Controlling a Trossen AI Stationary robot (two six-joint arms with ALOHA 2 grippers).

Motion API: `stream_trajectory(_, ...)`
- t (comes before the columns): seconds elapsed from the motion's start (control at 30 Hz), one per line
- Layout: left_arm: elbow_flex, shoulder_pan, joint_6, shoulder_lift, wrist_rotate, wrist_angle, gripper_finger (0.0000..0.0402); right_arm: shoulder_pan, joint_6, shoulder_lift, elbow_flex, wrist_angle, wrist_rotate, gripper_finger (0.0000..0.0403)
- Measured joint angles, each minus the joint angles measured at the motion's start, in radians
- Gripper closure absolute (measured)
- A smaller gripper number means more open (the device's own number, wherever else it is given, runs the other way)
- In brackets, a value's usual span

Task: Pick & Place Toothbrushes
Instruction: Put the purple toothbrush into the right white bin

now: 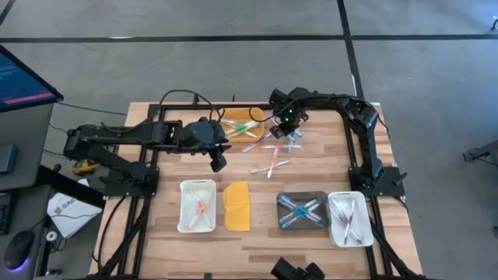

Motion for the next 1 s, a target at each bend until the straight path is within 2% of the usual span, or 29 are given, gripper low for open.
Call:
stream_trajectory(0.2, 0.0, 0.0, 0.0, 0.0, 0.0, 0.003, 0.0307, 0.009, 0.06, -0.072, 0.071, -0.075, 0.03, 0.0362)
stream_trajectory(0.5, -0.001, 0.0, -0.043, -0.014, 0.029, 0.002, 0.0307, 0.017, 0.359, -0.291, 0.09, -0.204, 0.089, 0.0362)
stream_trajectory(0.73, -0.031, -0.005, -0.041, -0.095, 0.084, 0.001, 0.0307, 0.094, 0.679, -0.45, 0.09, -0.417, 0.231, 0.0362)
stream_trajectory(0.93, -0.088, -0.005, -0.038, -0.196, 0.158, -0.005, 0.0307, 0.204, 1.001, -0.559, 0.09, -0.602, 0.297, 0.0362)
stream_trajectory(1.0, -0.108, -0.005, -0.038, -0.227, 0.178, -0.006, 0.0307, 0.257, 1.108, -0.594, 0.079, -0.603, 0.315, 0.0362)
